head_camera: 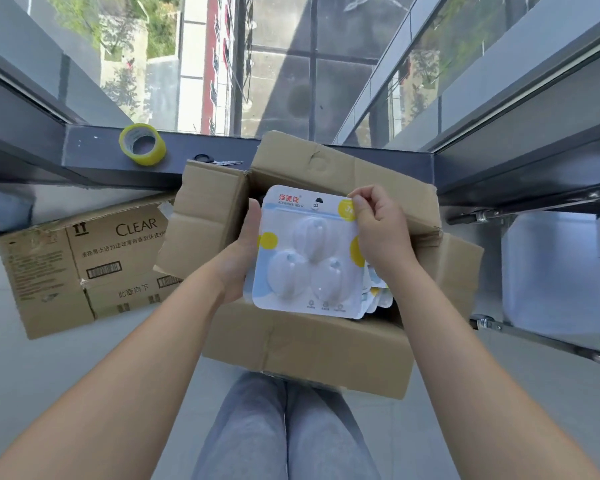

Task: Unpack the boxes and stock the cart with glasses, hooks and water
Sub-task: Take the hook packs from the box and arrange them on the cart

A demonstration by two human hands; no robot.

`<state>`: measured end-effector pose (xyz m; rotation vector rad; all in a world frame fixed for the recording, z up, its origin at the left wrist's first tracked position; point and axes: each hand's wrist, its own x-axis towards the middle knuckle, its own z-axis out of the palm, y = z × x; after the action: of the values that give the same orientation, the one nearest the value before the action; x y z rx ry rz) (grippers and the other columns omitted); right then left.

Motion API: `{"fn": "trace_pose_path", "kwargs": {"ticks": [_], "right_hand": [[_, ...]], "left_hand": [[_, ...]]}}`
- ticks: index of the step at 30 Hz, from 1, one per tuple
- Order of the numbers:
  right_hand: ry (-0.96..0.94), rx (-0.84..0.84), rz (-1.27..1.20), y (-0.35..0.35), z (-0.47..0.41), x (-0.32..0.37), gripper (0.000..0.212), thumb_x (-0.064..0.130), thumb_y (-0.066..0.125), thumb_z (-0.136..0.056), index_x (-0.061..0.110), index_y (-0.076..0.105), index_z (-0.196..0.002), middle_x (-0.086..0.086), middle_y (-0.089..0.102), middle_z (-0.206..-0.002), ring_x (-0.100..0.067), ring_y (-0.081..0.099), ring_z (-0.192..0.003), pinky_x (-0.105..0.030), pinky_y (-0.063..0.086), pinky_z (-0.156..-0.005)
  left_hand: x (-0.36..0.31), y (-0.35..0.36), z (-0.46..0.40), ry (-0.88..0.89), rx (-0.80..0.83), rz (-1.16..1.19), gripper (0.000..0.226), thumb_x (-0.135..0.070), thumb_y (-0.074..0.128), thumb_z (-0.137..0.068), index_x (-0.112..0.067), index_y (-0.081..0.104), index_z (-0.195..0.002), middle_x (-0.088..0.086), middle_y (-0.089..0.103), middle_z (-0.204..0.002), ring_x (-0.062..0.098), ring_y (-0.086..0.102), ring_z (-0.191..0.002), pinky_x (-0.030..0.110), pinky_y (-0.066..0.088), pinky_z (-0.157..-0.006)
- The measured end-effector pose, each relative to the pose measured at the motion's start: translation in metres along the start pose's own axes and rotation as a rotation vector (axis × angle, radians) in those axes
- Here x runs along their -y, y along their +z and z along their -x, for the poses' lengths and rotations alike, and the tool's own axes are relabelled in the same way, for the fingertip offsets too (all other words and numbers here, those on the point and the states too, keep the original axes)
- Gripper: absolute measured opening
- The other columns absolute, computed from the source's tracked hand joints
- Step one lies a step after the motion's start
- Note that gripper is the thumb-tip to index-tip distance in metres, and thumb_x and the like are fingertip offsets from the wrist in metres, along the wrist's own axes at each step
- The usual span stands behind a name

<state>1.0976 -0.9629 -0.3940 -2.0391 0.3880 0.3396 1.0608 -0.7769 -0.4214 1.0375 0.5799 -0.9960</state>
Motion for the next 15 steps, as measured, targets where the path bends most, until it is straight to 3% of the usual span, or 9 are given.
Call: {"fn": "trace_pose_path", "kwargs": {"ticks": [2, 4, 6, 10, 13, 15], "right_hand": [[0.017, -0.034, -0.028, -0.007, 0.003, -0.007, 0.016, 0.011, 0.041, -0.098, 0.017, 0.052, -0.087, 0.009, 0.046, -0.067, -0.005, 0.038, -0.058, -0.018, 0.033, -0.054], [0.032, -0.086, -0.078, -0.012, 0.007, -0.013, 0.015, 0.012, 0.042, -0.098, 0.016, 0.052, -0.087, 0.007, 0.048, -0.07, -0.006, 0.04, -0.059, -0.017, 0.035, -0.052], [0.028, -0.171, -0.108, -0.017, 0.014, -0.02, 0.014, 0.014, 0.045, -0.097, 0.02, 0.052, -0.086, 0.003, 0.053, -0.083, -0.006, 0.045, -0.068, -0.016, 0.038, -0.06], [0.117, -0.344, -0.223, -0.041, 0.035, -0.034, 0.011, 0.021, 0.051, -0.095, 0.025, 0.05, -0.106, -0.004, 0.045, -0.123, -0.005, 0.049, -0.09, -0.001, 0.04, -0.068], [0.247, -0.324, -0.338, -0.066, 0.059, -0.055, 0.024, 0.024, 0.05, -0.096, 0.017, 0.052, -0.119, 0.002, 0.049, -0.116, -0.003, 0.05, -0.091, -0.009, 0.042, -0.072], [0.289, -0.263, -0.347, -0.08, 0.082, -0.072, 0.019, 0.023, 0.046, -0.097, 0.01, 0.058, -0.102, 0.0, 0.054, -0.094, -0.008, 0.048, -0.077, -0.021, 0.039, -0.069]], "left_hand": [[0.002, 0.008, 0.001, -0.014, 0.027, -0.035, 0.065, -0.074, 0.039, -0.069, -0.031, 0.063, -0.111, 0.0, 0.071, -0.107, 0.018, 0.07, -0.093, 0.031, 0.058, -0.075], [0.004, 0.017, 0.001, 0.006, 0.098, -0.076, 0.043, -0.047, 0.058, -0.069, -0.022, 0.066, -0.102, 0.002, 0.073, -0.093, 0.018, 0.071, -0.079, 0.027, 0.057, -0.066], [0.007, 0.029, 0.0, 0.021, 0.13, -0.117, 0.031, -0.026, 0.064, -0.068, -0.017, 0.067, -0.097, 0.004, 0.072, -0.085, 0.019, 0.069, -0.072, 0.027, 0.056, -0.063], [0.016, 0.056, -0.005, 0.014, 0.132, -0.147, 0.036, -0.02, 0.071, -0.061, -0.011, 0.063, -0.095, 0.008, 0.067, -0.089, 0.021, 0.067, -0.072, 0.028, 0.056, -0.064], [0.026, 0.079, -0.007, 0.031, 0.13, -0.133, 0.039, -0.022, 0.072, -0.061, -0.015, 0.062, -0.098, 0.008, 0.066, -0.093, 0.022, 0.066, -0.076, 0.032, 0.055, -0.069], [0.035, 0.099, -0.008, 0.043, 0.114, -0.146, 0.041, -0.023, 0.074, -0.057, -0.016, 0.059, -0.094, 0.007, 0.064, -0.09, 0.021, 0.065, -0.073, 0.032, 0.053, -0.07]]}}
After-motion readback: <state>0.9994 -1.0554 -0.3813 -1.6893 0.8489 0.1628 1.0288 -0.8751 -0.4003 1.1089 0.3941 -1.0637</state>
